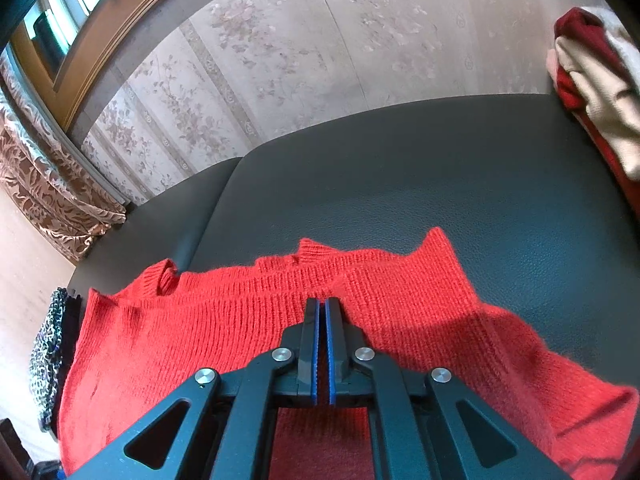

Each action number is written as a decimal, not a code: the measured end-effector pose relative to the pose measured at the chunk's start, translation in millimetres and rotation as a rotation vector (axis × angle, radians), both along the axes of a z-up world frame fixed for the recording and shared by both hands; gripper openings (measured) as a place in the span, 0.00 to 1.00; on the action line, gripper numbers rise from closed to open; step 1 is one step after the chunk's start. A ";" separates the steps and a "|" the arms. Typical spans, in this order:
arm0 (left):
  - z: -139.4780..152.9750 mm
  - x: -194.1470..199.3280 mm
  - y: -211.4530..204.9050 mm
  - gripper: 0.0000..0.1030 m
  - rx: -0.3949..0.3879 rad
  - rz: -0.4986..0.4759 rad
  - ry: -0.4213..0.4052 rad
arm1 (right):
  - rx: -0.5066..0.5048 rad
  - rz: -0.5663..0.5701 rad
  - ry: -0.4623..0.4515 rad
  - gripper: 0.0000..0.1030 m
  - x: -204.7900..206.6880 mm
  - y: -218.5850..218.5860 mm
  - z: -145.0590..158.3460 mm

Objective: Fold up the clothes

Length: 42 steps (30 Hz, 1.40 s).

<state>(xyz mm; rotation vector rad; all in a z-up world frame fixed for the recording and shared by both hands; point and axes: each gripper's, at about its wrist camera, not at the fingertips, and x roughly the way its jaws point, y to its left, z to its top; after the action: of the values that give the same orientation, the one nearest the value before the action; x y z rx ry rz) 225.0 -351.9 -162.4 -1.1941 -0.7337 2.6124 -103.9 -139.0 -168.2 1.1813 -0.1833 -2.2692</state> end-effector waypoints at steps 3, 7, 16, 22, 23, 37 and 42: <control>16.0 11.4 -3.0 0.06 -0.049 0.020 0.007 | -0.009 0.003 -0.003 0.05 -0.6 0.2 -0.2; -18.4 5.5 2.5 0.06 -0.128 0.012 -0.139 | -0.030 0.004 -0.012 0.05 -2.4 1.5 -0.8; 12.4 8.9 -27.4 0.25 -0.011 0.180 -0.006 | -0.055 0.018 -0.017 0.12 -3.3 1.3 -0.5; 20.4 -56.4 -22.4 0.27 -0.213 0.107 -0.042 | -0.077 0.044 -0.015 0.24 -2.2 0.0 -0.8; 19.0 -70.8 -16.9 0.27 -0.250 0.085 -0.050 | -0.081 0.047 -0.015 0.24 -2.0 -0.1 -1.0; -10.1 -123.6 -20.6 0.07 -0.315 0.185 -0.137 | -0.117 0.079 -0.015 0.40 2.1 0.9 1.2; -34.1 -123.7 -41.8 0.11 -0.166 0.264 -0.186 | -0.116 0.093 -0.012 0.45 3.3 -2.0 2.5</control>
<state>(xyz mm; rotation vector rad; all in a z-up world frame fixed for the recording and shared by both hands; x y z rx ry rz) 101.2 -393.8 -196.5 -1.4974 -0.7666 2.8512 -100.6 -141.0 -165.7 1.1199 -0.2559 -2.1416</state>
